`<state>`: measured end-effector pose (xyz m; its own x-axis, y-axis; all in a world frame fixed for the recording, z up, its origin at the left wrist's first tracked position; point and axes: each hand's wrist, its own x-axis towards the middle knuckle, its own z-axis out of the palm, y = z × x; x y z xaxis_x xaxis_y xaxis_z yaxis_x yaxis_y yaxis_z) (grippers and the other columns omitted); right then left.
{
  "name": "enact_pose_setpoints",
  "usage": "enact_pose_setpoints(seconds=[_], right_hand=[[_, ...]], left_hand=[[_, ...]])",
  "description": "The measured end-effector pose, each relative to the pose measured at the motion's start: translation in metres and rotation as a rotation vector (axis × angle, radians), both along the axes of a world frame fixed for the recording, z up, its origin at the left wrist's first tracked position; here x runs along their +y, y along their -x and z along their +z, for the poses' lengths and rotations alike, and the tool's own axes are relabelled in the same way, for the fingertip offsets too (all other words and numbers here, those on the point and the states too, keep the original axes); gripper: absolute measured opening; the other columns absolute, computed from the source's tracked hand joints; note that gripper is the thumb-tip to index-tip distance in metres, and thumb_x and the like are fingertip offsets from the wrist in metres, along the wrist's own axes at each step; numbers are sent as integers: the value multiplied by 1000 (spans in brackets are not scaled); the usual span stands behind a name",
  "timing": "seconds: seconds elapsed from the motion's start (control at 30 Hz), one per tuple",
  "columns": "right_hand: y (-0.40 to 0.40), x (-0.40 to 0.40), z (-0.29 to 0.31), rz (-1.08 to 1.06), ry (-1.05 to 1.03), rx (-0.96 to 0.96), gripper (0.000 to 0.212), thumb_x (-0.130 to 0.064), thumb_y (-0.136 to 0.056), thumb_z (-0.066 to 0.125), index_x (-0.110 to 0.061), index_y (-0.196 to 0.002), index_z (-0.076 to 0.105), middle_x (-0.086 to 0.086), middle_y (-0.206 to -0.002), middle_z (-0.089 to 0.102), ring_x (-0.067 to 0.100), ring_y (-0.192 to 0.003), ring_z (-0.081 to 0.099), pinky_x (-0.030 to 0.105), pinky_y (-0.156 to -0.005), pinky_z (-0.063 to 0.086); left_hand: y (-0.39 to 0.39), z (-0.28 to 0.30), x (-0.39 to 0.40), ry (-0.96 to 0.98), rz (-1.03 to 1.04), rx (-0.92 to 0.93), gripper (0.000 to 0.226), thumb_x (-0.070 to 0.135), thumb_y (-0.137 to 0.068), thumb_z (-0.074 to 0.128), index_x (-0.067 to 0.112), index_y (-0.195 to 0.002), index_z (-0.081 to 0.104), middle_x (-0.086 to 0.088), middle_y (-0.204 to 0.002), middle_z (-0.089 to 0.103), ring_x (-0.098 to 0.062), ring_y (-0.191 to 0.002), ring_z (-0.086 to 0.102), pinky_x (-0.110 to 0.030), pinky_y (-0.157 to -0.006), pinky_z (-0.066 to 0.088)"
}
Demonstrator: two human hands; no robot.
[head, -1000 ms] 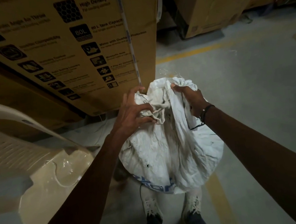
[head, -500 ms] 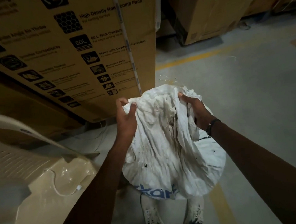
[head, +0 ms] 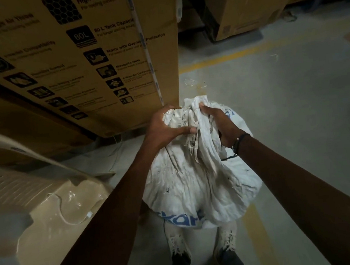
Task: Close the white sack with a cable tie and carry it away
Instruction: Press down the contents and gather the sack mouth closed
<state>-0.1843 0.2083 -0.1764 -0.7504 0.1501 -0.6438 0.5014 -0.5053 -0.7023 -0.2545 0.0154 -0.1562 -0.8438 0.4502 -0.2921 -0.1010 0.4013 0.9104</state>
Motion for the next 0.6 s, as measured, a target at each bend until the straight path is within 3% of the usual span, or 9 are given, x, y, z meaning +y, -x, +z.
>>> enact_pose_setpoints(seconds=[0.07,0.17,0.23,0.33,0.43,0.53,0.6], right_hand=[[1,3,3,-5,24,-23,56,-45,-110,54,-2,-143,66,31,-143,66,48,-137,62,61,-122,45],[0,5,6,27,57,-34,54,-47,-109,54,-5,-139,69,27,-138,71,44,-132,67,57,-118,50],[1,6,6,39,31,-14,57,-52,-104,61,-7,-139,70,24,-137,73,38,-129,70,53,-119,50],[-1,12,-8,24,-48,26,79,-64,-81,83,-14,-142,70,9,-144,72,26,-141,63,51,-129,37],[-10,15,-22,28,-100,44,64,-55,-88,82,-16,-139,73,-1,-138,75,15,-136,64,42,-128,35],[-24,8,-25,56,-36,31,83,-60,-67,96,-18,-135,76,7,-141,74,32,-142,61,50,-129,36],[-32,-1,-20,54,-25,38,79,-54,-67,97,-14,-133,77,11,-139,74,34,-140,63,49,-126,42]], left_hand=[[0,-4,4,23,-11,13,52,34,-64,101,29,-109,76,15,-100,78,8,-90,72,-18,-82,59],[0,-7,12,122,-9,85,53,51,-73,91,24,-116,77,6,-114,74,-9,-106,70,-36,-97,58],[0,-8,14,85,58,51,48,46,-78,87,21,-118,77,1,-117,75,-14,-108,71,-40,-99,57],[-3,-6,18,-78,142,-72,31,28,-86,83,18,-114,79,1,-107,81,-17,-102,77,-43,-99,60],[-7,-5,28,-114,278,-220,11,26,-89,81,23,-99,80,4,-97,82,-18,-97,77,-39,-97,58],[-12,-6,39,-95,347,-309,2,25,-87,80,25,-88,79,5,-91,81,-21,-96,76,-41,-97,57],[-12,-8,46,-107,339,-355,13,29,-81,80,21,-93,80,1,-95,81,-28,-99,77,-48,-102,57]])
